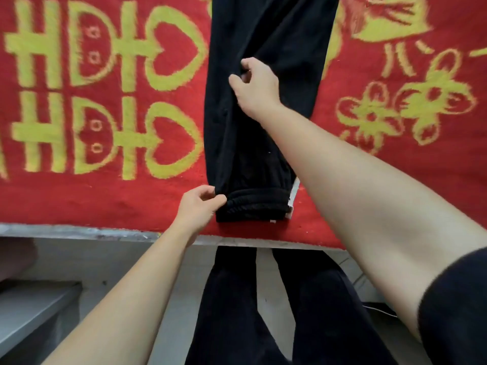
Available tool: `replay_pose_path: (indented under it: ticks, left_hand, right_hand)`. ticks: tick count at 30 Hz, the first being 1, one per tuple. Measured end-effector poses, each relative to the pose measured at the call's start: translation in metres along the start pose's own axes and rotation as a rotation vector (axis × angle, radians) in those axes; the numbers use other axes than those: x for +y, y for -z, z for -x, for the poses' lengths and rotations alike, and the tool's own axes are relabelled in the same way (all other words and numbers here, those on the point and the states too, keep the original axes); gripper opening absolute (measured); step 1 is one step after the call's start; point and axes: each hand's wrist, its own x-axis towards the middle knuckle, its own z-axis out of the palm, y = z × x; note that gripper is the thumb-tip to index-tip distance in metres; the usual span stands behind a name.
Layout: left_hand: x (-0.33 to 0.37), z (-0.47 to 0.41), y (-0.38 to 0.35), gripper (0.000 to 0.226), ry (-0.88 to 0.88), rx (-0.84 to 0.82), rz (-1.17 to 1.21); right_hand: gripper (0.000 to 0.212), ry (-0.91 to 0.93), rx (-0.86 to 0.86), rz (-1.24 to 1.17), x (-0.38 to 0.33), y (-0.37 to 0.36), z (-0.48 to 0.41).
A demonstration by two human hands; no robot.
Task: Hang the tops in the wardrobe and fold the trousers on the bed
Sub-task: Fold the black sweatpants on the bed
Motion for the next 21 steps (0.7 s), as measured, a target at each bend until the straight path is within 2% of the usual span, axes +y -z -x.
replay_pose_path:
  ticks: [2, 5, 7, 10, 12, 14, 17, 19, 20, 21]
  left_hand:
    - [-0.016, -0.013, 0.017, 0.010, 0.038, 0.028, -0.041]
    - [-0.033, -0.028, 0.024, 0.005, 0.139, -0.111, -0.051]
    - [-0.038, -0.036, 0.021, 0.006, 0.192, -0.175, -0.047]
    - [-0.042, -0.046, 0.023, 0.020, 0.232, -0.258, -0.059]
    - [-0.043, -0.053, 0.027, 0.011, 0.227, -0.324, -0.096]
    - [-0.044, -0.056, 0.027, 0.006, 0.178, -0.310, -0.167]
    - [-0.041, -0.061, 0.018, 0.011, 0.118, -0.208, -0.242]
    - [-0.036, -0.063, 0.015, 0.025, 0.127, -0.184, -0.234]
    - [-0.034, -0.062, 0.015, 0.030, 0.142, -0.191, -0.213]
    - [-0.032, -0.061, 0.016, 0.032, 0.153, -0.204, -0.196]
  right_hand:
    - [0.041, 0.032, -0.095, 0.096, -0.005, -0.037, -0.003]
    - [0.040, 0.032, -0.189, 0.275, 0.003, -0.073, -0.005]
    - [0.037, 0.001, -0.186, 0.311, 0.009, -0.082, -0.007]
    - [0.039, -0.004, -0.179, 0.289, 0.012, -0.082, -0.008]
    - [0.031, 0.034, -0.112, 0.258, 0.014, -0.082, -0.005]
    - [0.029, 0.068, -0.096, 0.301, 0.018, -0.084, 0.002]
    - [0.052, 0.081, -0.337, 0.460, 0.020, -0.084, 0.002]
    - [0.045, 0.046, -0.415, 0.382, 0.015, -0.072, -0.006]
    - [0.036, 0.015, -0.392, 0.297, 0.014, -0.062, -0.008]
    - [0.029, 0.002, -0.299, 0.245, 0.016, -0.049, -0.009]
